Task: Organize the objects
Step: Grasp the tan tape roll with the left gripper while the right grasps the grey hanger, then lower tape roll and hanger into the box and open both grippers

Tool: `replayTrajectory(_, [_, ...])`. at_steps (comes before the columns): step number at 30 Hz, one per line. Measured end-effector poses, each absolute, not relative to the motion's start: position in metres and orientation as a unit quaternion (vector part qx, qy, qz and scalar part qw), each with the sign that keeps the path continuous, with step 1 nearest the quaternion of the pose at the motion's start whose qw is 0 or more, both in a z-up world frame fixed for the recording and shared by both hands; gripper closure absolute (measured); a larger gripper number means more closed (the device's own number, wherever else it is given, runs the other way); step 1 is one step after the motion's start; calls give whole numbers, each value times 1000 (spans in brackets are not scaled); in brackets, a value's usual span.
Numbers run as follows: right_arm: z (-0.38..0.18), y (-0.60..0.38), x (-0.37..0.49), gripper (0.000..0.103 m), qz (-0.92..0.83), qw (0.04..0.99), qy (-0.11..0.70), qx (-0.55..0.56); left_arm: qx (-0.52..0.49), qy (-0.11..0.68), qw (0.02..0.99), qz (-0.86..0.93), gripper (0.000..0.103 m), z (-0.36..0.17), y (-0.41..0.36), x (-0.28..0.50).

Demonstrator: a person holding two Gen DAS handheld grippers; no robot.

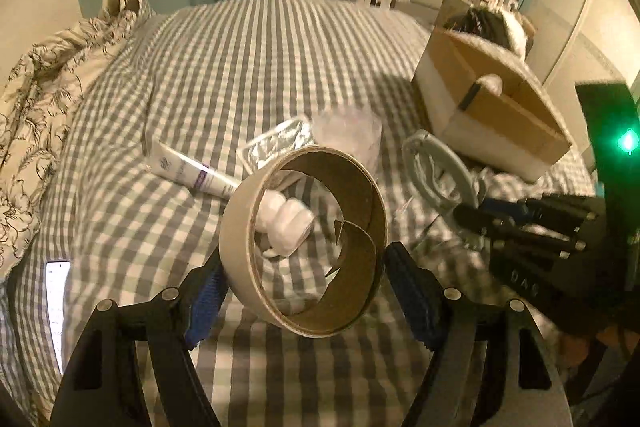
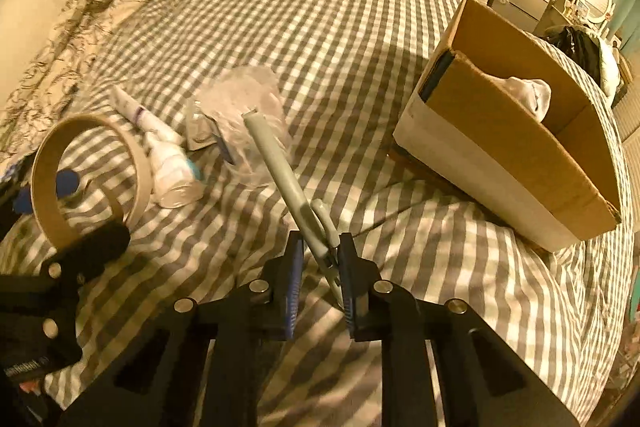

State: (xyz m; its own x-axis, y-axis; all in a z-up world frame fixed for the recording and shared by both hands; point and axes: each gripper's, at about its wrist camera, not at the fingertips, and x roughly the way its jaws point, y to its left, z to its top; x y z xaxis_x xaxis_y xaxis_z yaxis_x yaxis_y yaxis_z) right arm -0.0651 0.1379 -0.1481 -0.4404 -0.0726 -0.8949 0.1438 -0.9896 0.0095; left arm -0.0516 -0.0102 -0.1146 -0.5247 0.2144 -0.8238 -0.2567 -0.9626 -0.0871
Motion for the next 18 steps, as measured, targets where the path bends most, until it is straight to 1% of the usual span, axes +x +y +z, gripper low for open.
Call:
replayTrajectory(3, [-128,139,-56,87,-860,65,31,506,-452,15,145,880,25,-94,-6,-49])
replayTrajectory(7, [-81,159,-41,87,-884,70,13,462,-429,20,157,889,25,-67,9,-55])
replayTrajectory(9, [-59,168,-39,90,-896,68,8,439,-416,18,162,895,25,-51,17,-60])
replayTrajectory(12, [-23,194,-39,90,-913,51,2,405,-396,15,169,902,25,-31,30,-70])
replayTrajectory(18, [10,240,-54,90,-927,17,-12,375,-372,12,190,909,25,0,75,-102])
